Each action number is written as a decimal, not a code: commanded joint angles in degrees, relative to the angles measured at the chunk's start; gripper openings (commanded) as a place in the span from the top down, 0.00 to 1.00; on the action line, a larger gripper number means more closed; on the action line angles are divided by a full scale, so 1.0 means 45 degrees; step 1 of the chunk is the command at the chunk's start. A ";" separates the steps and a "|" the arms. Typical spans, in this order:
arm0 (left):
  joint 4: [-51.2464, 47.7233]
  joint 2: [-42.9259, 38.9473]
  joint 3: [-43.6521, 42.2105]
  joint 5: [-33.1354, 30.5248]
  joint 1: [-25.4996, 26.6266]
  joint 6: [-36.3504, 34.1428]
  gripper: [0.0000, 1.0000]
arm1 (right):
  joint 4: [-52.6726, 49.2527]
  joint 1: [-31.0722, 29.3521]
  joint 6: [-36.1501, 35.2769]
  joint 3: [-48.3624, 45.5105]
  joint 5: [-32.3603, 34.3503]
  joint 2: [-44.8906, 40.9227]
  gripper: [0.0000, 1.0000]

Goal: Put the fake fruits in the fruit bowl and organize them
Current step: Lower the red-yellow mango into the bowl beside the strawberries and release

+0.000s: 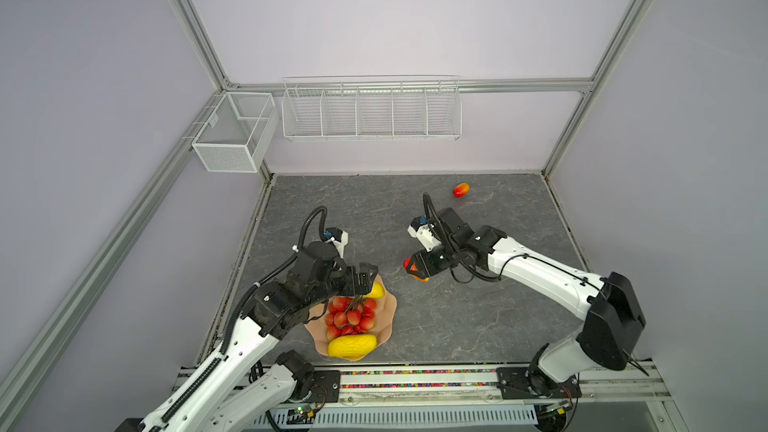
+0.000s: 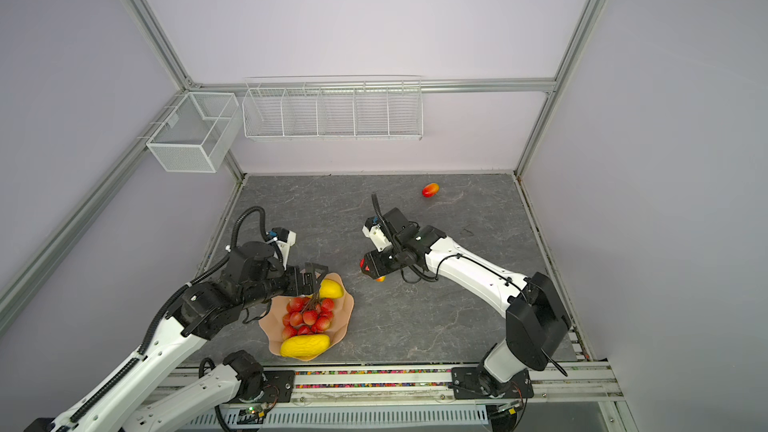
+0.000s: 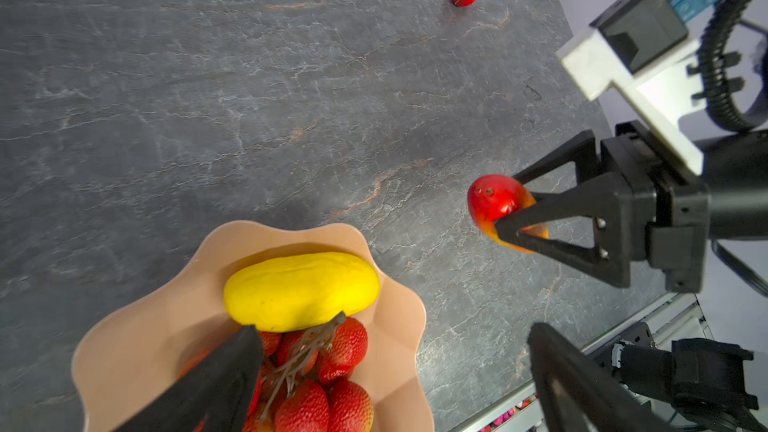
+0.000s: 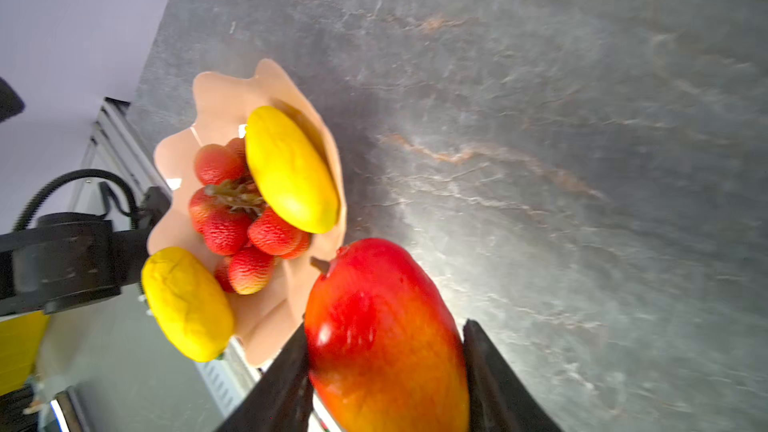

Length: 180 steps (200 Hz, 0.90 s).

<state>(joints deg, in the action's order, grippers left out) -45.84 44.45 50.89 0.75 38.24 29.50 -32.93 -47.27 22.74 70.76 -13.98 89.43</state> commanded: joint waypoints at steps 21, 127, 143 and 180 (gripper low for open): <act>-0.1769 -0.1036 0.0025 -0.1231 -0.0080 0.0304 0.01 | 0.1713 -0.1889 0.4832 -0.0467 0.0157 0.0303 0.54; -0.1492 -0.2099 -0.0604 -0.0726 -0.0080 0.0215 0.01 | 0.2660 -0.3969 0.6030 -0.0666 0.1647 0.1419 0.52; -0.1470 -0.2161 -0.0629 -0.0617 -0.0070 0.0155 0.01 | 0.2691 -0.4083 0.6055 -0.0571 0.1825 0.1632 0.51; -0.1450 -0.2201 -0.0618 -0.0436 -0.0079 0.0095 0.01 | 0.2829 -0.4312 0.6176 -0.0461 0.1856 0.2035 0.49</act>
<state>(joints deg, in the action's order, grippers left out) -51.96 35.11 48.58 -2.04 38.20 30.30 -21.56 -65.93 48.53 68.93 -6.85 97.38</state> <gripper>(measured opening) 0.993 0.517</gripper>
